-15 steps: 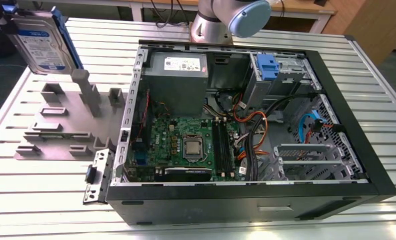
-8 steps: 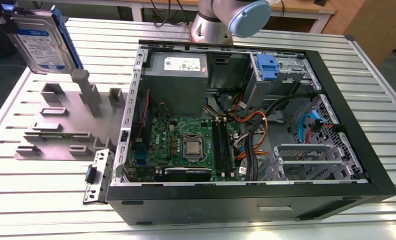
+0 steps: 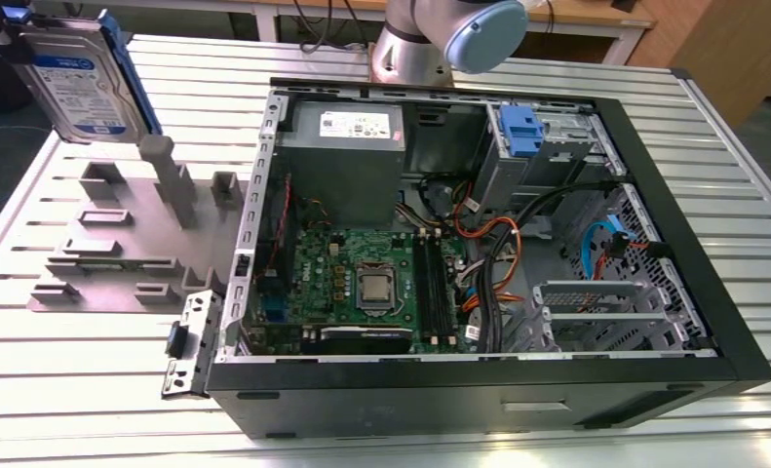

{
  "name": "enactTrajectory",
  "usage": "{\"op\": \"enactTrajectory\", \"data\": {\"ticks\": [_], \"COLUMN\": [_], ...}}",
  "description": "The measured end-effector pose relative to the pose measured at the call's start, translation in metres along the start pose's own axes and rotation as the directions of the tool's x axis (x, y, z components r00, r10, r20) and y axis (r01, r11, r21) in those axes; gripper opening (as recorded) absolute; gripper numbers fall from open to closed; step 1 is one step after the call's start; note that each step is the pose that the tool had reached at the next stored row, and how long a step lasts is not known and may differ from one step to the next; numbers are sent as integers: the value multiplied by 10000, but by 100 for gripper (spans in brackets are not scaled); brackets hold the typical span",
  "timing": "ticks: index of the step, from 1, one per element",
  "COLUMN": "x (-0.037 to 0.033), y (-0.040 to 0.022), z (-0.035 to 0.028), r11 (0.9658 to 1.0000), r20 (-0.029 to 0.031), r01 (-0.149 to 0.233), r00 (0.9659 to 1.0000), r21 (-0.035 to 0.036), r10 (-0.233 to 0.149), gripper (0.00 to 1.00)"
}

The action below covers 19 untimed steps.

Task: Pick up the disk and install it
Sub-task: 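Pick up the disk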

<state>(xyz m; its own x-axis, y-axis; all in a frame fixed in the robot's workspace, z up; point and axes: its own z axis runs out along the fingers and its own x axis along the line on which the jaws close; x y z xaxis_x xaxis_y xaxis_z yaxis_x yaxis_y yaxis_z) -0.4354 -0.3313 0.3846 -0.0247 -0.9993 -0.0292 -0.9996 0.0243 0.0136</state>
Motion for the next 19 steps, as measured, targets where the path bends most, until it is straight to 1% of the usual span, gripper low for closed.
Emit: {"op": "enactTrajectory", "data": {"ticks": [19], "x": [-1], "y": [0], "z": [-45], "r11": [10000], "r20": [0], "r01": [0], "r00": [10000], "r21": [0], "r10": [0], "gripper": [36]}}
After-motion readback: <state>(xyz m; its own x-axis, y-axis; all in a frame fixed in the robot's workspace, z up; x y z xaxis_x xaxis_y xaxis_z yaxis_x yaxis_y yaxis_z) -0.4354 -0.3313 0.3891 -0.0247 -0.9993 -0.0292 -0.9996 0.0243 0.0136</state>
